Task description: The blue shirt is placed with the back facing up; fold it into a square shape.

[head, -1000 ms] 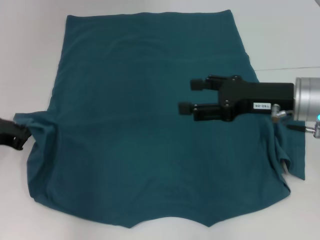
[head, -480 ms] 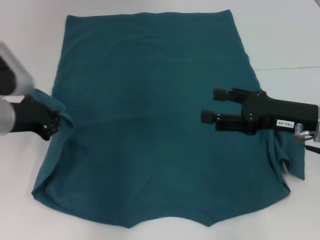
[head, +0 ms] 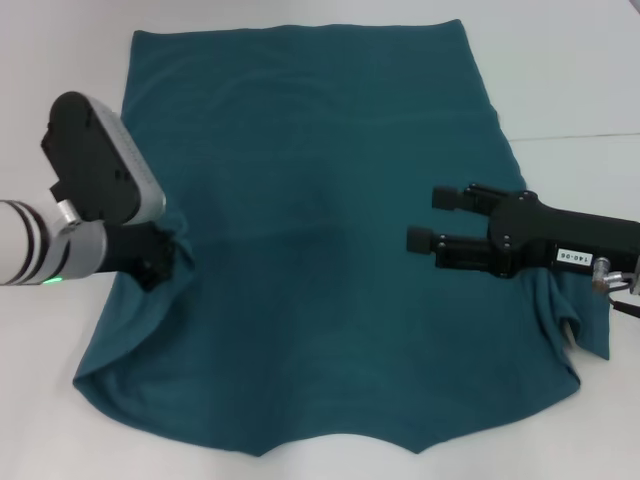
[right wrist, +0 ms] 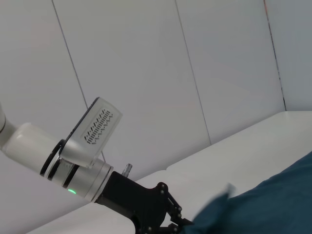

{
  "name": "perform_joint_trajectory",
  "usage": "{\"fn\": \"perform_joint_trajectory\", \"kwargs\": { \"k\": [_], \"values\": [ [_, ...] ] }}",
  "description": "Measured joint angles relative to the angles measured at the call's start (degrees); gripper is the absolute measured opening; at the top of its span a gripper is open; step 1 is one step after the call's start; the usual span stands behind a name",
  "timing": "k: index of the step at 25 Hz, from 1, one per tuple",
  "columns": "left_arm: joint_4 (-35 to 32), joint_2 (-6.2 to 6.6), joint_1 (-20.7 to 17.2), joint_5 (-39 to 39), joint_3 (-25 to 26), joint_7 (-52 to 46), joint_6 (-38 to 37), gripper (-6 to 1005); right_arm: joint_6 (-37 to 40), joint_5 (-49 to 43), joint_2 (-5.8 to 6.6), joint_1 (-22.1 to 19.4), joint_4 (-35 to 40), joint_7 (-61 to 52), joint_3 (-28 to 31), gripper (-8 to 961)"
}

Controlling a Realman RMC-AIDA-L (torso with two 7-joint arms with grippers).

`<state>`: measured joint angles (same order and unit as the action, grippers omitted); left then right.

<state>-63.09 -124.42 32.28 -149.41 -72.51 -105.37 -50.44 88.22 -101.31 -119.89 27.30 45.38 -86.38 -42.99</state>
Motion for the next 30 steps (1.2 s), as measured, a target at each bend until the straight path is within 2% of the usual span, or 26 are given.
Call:
{"fn": "perform_joint_trajectory", "kwargs": {
  "k": [7, 10, 13, 17, 21, 24, 26, 30],
  "values": [
    [-1.4, -0.13, -0.9, 2.6, -3.9, -1.3, -0.4, 69, -0.8, 0.0, 0.01, 0.4, -0.5, 0.1, -0.1, 915],
    [-1.4, -0.09, -0.9, 3.0, -4.3, -2.2, -0.8, 266, -0.9, 0.0, 0.01, 0.5, -1.0, 0.5, -0.1, 915],
    [-1.8, 0.02, -1.3, 4.7, -3.5, -2.4, -1.7, 413, -0.9, 0.0, 0.02, 0.5, -1.4, 1.0, 0.0, 915],
    [-2.4, 0.3, -1.5, 10.1, 2.6, -2.2, -5.8, 592, -0.9, 0.0, 0.11, 0.2, -1.4, 1.0, 0.2, 916],
    [-1.9, 0.42, -1.1, 15.4, 13.3, -2.1, -12.2, 754, -0.6, 0.1, 0.18, 0.0, -1.4, 1.0, 1.3, 916],
    [-1.2, 0.41, -1.4, 16.2, 18.2, -2.5, -14.3, 818, -0.2, 0.1, 0.28, -0.1, -1.2, 0.7, 2.0, 916],
    [-0.9, 0.43, -1.6, 16.2, 19.3, -2.8, -14.9, 861, 0.2, 0.0, 0.62, -0.1, -0.9, 0.0, 2.1, 916],
    [2.1, 1.7, -1.5, 17.3, 26.0, -4.9, -22.4, 881, 0.7, -1.7, 1.74, -0.2, 1.8, -5.1, 2.0, 916]
  ]
}}
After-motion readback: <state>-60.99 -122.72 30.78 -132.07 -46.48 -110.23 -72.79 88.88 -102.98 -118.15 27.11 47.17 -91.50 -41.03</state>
